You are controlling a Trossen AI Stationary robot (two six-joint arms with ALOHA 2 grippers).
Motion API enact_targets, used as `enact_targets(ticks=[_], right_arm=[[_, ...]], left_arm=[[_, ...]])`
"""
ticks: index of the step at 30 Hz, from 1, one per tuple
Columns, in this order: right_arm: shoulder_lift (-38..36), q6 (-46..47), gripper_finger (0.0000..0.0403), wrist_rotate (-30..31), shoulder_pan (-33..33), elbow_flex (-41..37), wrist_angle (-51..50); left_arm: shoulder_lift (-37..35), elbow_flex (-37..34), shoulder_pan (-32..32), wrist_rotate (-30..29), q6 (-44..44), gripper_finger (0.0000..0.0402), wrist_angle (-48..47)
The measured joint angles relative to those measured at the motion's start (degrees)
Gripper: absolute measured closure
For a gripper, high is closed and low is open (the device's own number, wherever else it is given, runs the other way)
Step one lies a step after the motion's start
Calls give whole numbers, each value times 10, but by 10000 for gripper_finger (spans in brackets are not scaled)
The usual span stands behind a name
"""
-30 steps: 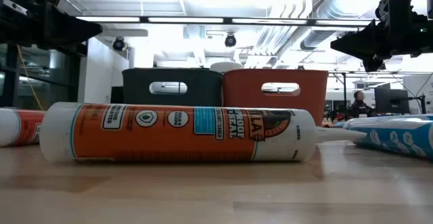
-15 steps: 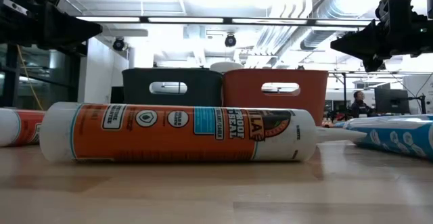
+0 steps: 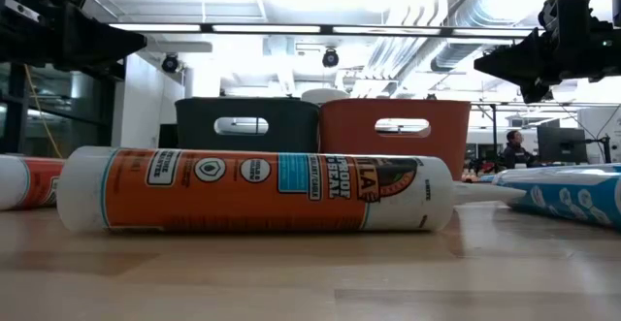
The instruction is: Pick & place silicon tubes, Sealant and Lysol wipes
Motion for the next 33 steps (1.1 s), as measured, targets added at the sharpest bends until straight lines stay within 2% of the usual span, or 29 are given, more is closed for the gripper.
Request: enact_targets(ticks=[12,17,23,28,33], right_arm=[[0,0,391,0,0,0,0],[0,0,391,0,0,0,0],[0,0,391,0,0,0,0],[0,0,391,0,0,0,0],[0,0,391,0,0,0,0]], left_arm=[[0,0,0,13,0,402,4],[0,0,0,-18,0,402,4],[0,3,0,-87,-1,397,11],[0,28,0,-144,-36,369,6],[0,55,0,-195,-68,308,7]])
